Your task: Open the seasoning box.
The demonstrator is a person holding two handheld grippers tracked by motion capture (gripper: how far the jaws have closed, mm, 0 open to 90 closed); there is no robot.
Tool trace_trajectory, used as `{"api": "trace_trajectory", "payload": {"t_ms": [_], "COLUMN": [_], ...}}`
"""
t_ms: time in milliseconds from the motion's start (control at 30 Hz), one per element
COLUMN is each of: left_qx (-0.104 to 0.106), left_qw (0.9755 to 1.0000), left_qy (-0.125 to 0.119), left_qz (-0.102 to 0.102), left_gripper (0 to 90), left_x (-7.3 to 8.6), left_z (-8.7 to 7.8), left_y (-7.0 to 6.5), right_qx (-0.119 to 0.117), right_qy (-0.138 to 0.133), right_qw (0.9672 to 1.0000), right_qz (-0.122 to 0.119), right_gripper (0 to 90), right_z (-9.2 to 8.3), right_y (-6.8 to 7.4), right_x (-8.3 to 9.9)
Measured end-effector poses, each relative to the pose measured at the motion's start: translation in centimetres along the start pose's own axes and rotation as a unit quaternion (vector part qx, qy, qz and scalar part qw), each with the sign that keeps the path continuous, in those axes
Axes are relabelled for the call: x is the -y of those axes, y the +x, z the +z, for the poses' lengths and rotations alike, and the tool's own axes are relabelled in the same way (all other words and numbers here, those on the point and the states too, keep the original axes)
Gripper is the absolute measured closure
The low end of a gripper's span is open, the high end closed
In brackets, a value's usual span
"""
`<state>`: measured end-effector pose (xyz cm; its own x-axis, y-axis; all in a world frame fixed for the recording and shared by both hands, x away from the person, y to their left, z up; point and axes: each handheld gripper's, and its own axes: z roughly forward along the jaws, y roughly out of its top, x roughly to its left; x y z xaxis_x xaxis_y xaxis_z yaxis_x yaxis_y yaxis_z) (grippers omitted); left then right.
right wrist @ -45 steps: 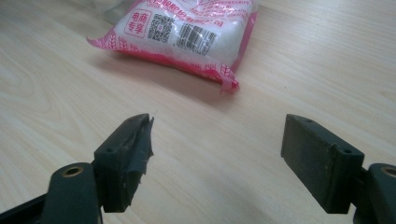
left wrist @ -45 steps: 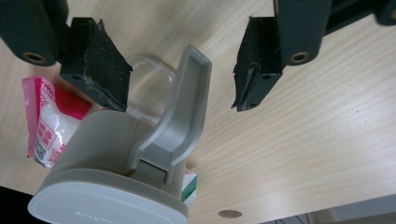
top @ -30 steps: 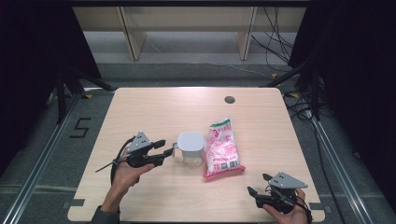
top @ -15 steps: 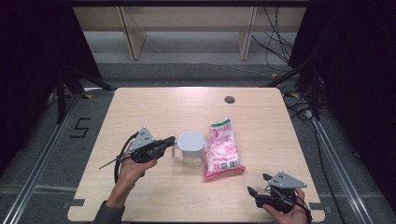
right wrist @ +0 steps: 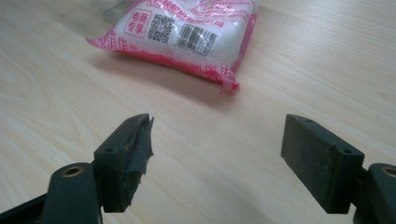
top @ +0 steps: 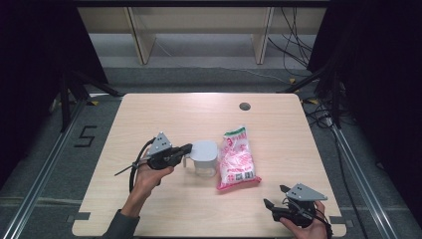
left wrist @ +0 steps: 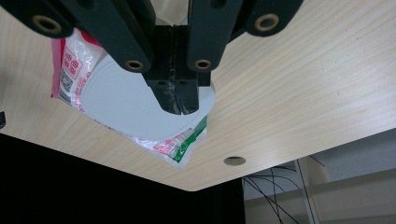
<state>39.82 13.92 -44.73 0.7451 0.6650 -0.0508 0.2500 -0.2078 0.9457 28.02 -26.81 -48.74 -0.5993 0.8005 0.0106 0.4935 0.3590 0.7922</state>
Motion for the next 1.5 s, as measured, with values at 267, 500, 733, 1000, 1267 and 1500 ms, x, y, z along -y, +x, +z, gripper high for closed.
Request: {"api": "trace_trajectory", "payload": {"t_ms": [267,500,733,1000,1267,1500], "left_qx": [-0.017,0.0,-0.001,-0.008,-0.011,-0.012], "left_qw": [0.9995,0.9996,0.9998,0.9997,0.9997,0.9997], "left_qy": [-0.013,-0.007,-0.009,-0.013,-0.012,-0.012], "left_qz": [0.021,0.029,-0.02,-0.02,-0.018,-0.017], "left_gripper": [89.1,88.9,88.1,88.5,88.4,88.4], "left_x": [0.1,0.2,0.5,0.8,0.9,1.1], "left_z": [0.0,-0.1,-0.3,-0.2,-0.3,-0.2], "left_y": [0.4,0.8,0.2,0.5,0.8,1.0], "right_qx": [-0.007,-0.038,-0.06,-0.079,-0.096,-0.104], "right_qy": [-0.016,-0.077,-0.081,-0.107,-0.121,-0.112], "right_qw": [0.9996,0.9963,0.9945,0.9894,0.9853,0.9843], "right_qz": [0.021,-0.003,-0.03,-0.058,-0.073,-0.088], "right_gripper": [18.8,16.1,40.0,69.4,86.2,89.9], "right_z": [-0.1,1.1,3.0,6.1,8.2,9.1], "right_y": [0.6,1.0,1.8,2.1,2.8,3.4], "right_x": [-0.2,-2.1,-4.7,-8.3,-10.5,-11.9]}}
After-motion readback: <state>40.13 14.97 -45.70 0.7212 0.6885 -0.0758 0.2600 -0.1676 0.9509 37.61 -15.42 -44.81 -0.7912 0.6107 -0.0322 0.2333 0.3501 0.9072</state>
